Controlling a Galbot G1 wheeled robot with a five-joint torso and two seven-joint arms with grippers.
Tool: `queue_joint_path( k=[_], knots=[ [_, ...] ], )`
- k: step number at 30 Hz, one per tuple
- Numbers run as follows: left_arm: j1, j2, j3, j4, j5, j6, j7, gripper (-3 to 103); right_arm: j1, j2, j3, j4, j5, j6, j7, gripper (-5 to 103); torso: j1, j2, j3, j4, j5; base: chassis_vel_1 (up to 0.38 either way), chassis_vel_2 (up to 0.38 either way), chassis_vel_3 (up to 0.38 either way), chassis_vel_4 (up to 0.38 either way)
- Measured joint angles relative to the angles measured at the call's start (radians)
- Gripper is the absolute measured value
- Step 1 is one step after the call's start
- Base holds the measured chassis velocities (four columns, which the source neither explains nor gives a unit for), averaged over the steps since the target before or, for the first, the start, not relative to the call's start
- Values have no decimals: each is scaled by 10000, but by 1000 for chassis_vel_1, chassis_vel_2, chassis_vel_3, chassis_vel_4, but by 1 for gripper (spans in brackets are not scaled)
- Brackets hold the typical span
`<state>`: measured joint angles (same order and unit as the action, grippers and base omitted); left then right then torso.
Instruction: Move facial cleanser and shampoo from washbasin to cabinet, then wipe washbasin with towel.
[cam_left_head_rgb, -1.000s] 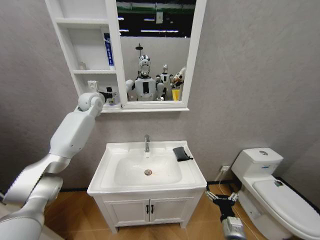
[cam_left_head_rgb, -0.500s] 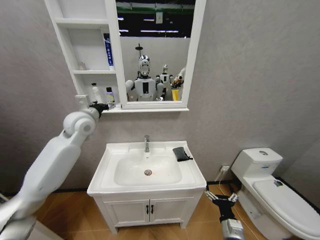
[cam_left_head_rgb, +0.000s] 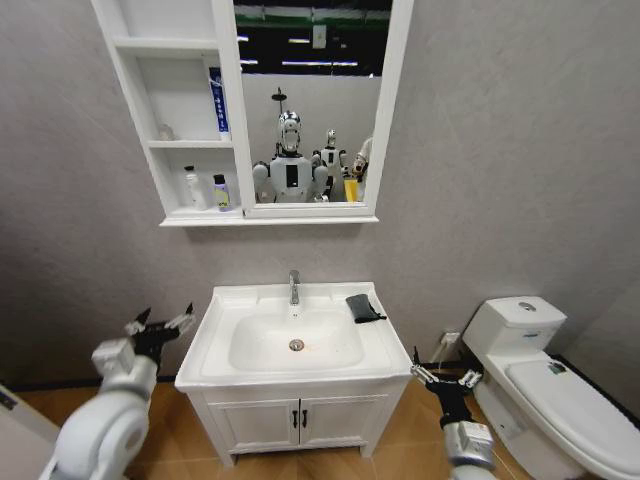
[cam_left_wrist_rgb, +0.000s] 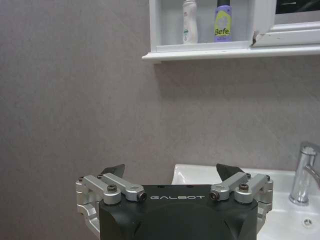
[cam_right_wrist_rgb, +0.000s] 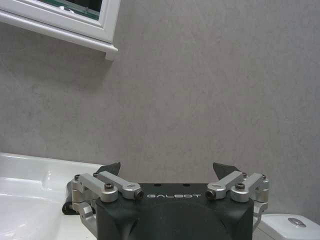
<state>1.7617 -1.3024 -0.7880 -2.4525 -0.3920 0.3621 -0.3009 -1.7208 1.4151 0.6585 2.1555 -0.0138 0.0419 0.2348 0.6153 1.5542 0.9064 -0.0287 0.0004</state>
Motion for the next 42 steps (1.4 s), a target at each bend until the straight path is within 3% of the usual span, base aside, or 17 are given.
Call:
queue_joint_path(
  k=[2,6,9,16,21,38,42],
  knots=[
    [422,-245,119,-215,377,-163,145,100,-30,34,52,4,-7,8,-1,100,-1,0,0,3,3,0,0,0,0],
    [802,-440,650,-472,927,-317,225,100,-274,221,184,165,-29,126,-33,100,1,1,0,-14,-1,0,0,0,0],
    [790,-479,904,-472,817,-20,-186,100,-201,168,195,209,89,278,-243,100,3,-2,2,-4,-3,0,0,0,0],
    [700,-449,968,-472,710,105,-310,100,-122,57,215,404,441,115,-431,100,4,-1,2,-4,-3,0,0,0,0],
    [645,-431,980,-474,671,123,-324,100,-268,24,319,634,386,-234,-978,100,3,-1,2,-5,-5,0,0,0,0],
    [581,-408,993,-529,632,136,-338,100,-186,9,68,598,259,-194,-928,100,5,-3,3,-4,-6,-83,103,88,-110],
    [575,-406,998,-509,627,139,-339,100,-26,-35,50,541,443,-635,-736,100,21,-10,7,-1,-4,-174,171,194,-139]
  ],
)
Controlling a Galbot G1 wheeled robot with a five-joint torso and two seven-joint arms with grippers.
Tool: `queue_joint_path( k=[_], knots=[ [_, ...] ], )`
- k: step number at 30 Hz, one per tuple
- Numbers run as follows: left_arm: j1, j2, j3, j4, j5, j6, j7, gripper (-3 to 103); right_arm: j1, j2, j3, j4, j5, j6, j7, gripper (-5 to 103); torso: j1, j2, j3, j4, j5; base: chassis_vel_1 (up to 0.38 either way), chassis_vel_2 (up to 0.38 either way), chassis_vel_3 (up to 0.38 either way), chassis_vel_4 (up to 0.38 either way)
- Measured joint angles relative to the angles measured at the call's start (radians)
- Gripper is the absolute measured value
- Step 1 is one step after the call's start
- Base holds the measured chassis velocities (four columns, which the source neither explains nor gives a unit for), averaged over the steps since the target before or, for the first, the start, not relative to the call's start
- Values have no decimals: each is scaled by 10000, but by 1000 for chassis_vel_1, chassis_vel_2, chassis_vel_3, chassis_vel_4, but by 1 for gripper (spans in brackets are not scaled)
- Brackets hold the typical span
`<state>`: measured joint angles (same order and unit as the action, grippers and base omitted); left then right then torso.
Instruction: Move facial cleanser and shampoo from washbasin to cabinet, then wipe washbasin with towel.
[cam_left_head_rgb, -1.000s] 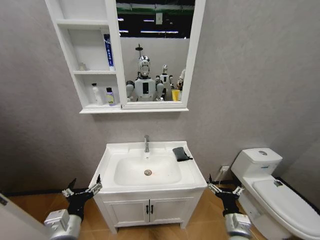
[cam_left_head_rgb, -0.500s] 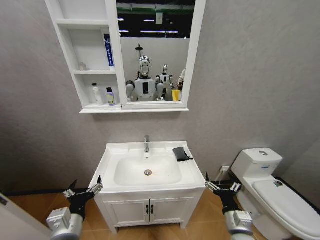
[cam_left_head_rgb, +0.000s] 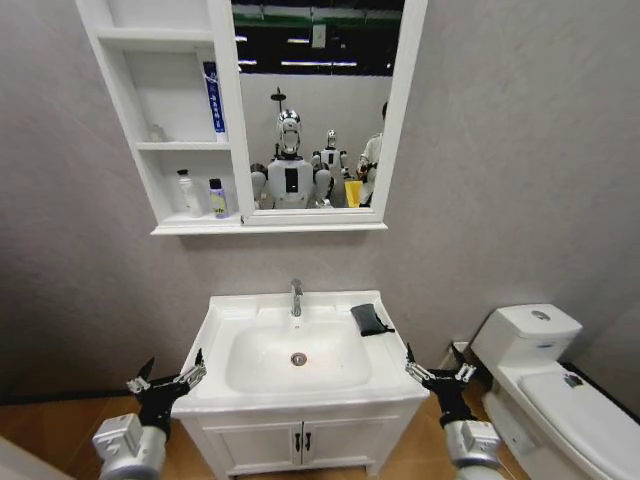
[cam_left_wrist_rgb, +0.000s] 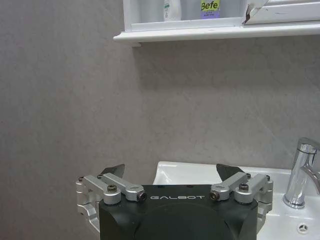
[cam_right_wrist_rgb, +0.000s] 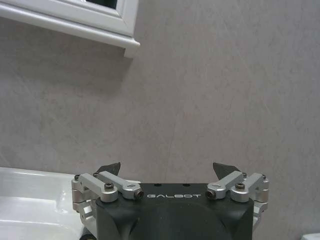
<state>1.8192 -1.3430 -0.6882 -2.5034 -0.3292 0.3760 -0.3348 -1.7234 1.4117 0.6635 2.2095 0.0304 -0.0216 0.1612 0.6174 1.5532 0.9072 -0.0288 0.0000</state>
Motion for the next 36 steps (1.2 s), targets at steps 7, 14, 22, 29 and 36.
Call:
queue_joint_path(
  k=[7,14,22,29,36],
  knots=[
    [-3,4,2,13,-5,5,-2,100,1049,-691,-114,-310,1242,-1551,557,100,-19,5,-5,-1,2,-22,18,22,-16],
    [-4,8,1,22,-7,8,-9,100,3235,-3573,-723,-1136,5549,-4319,2246,100,-25,11,-6,1,-1,50,-15,-27,25],
    [-6,8,3,29,-8,8,-5,100,6211,-5052,-2744,-3483,7974,-5424,2941,100,-15,6,-3,-1,0,0,0,0,0],
    [-6,9,2,32,-9,8,-11,100,8853,-5242,-5248,-4994,9557,-5885,3320,100,-16,6,-4,-1,1,0,0,0,0],
    [-6,9,2,32,-8,7,-7,100,10317,-4877,-6339,-6492,9950,-6042,3554,103,-16,6,-4,-2,-1,0,0,0,0]
  ],
)
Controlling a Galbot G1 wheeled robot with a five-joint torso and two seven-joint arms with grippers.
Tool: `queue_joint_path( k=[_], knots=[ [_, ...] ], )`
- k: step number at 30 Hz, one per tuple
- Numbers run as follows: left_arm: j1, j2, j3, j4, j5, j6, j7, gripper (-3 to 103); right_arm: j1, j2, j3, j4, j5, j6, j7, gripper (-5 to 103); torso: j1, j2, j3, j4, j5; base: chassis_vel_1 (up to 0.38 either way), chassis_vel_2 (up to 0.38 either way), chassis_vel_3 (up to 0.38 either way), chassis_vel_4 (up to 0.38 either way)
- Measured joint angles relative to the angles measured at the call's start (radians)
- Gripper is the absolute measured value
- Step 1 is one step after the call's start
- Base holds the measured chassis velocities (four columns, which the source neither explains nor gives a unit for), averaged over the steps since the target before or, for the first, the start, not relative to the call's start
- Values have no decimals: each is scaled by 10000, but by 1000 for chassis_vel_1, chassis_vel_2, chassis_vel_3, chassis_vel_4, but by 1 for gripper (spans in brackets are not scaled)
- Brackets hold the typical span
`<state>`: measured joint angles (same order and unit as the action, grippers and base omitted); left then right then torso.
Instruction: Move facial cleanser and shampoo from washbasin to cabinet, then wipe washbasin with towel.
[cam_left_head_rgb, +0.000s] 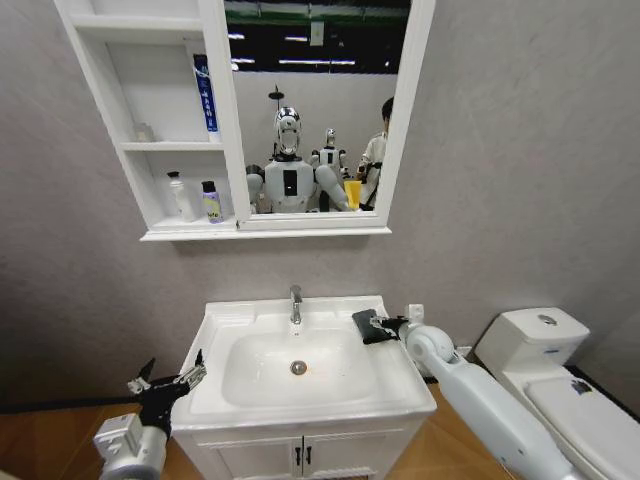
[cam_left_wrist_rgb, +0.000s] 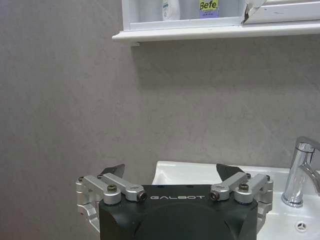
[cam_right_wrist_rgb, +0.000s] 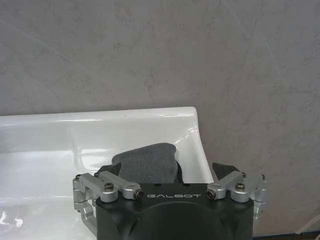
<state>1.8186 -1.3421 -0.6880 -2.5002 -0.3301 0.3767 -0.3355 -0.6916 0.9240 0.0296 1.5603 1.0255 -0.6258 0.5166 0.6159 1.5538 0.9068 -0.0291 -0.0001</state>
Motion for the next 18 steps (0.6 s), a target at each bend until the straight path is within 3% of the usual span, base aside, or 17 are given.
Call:
queue_joint_path(
  k=[11,12,18],
  knots=[
    [0,0,0,0,0,0,1,100,807,661,-876,-1249,103,42,-188,99,-1,1,-1,0,0,0,0,0,0],
    [0,-1,0,0,0,0,0,100,786,705,-922,-1272,95,42,-151,90,-2,1,-1,1,1,0,0,0,0],
    [0,0,0,1,0,-1,0,100,677,733,-957,-1384,34,-44,-135,83,-2,1,-1,0,1,0,0,0,0]
  ],
)
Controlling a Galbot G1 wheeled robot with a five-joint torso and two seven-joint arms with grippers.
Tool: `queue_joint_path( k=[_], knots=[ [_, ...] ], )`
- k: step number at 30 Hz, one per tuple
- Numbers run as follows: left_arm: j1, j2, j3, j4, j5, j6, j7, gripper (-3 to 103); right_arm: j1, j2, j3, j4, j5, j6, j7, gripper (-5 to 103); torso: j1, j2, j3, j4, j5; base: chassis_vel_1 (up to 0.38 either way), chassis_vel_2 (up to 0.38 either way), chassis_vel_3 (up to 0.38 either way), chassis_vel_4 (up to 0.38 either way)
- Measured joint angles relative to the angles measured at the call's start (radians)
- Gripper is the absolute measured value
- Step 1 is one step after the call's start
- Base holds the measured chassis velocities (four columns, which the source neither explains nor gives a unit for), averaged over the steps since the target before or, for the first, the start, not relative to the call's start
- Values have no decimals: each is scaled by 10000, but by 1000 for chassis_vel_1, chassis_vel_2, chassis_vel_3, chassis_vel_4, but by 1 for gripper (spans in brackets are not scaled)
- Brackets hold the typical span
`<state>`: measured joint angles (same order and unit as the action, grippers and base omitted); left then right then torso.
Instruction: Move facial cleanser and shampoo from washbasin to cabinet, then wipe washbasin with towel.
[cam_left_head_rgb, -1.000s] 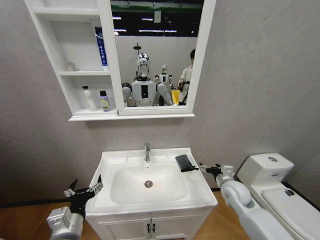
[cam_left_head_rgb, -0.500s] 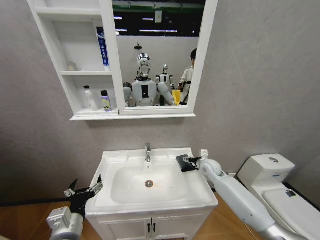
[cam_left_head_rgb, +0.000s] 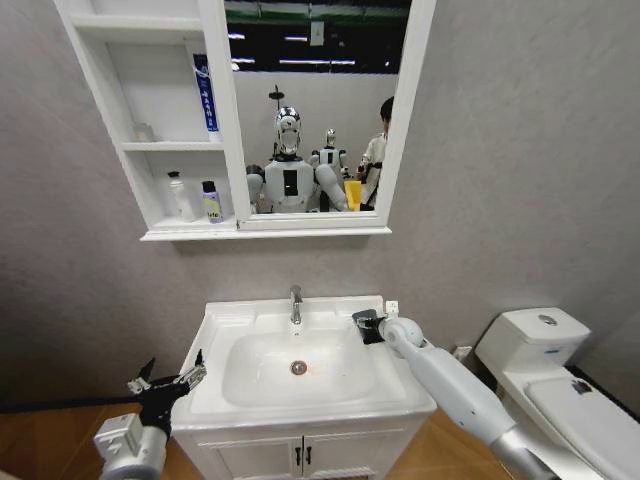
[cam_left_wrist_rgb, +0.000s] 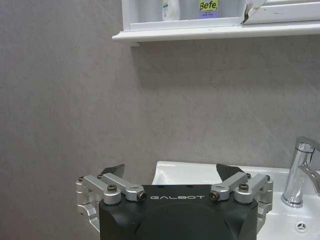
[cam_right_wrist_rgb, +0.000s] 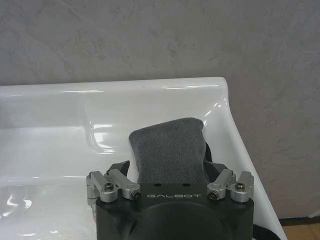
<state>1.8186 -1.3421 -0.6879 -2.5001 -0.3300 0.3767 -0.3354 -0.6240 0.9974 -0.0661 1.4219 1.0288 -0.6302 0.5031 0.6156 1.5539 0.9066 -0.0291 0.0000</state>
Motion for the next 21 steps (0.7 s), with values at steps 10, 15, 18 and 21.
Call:
queue_joint_path(
  k=[10,15,18,21],
  knots=[
    [0,0,0,0,-1,0,1,100,2,-89,16,-179,-191,-4,-44,94,0,1,0,1,0,0,0,0,0],
    [0,0,0,0,-1,0,1,100,42,6,15,-317,-286,14,-78,93,0,0,0,2,0,0,0,0,0],
    [0,0,0,0,-1,0,1,100,78,70,1,-437,-370,57,-142,92,0,0,0,2,0,0,0,0,0],
    [0,0,0,0,-1,0,1,100,86,112,-14,-497,-410,85,-207,91,0,0,0,2,0,0,0,0,0]
  ],
)
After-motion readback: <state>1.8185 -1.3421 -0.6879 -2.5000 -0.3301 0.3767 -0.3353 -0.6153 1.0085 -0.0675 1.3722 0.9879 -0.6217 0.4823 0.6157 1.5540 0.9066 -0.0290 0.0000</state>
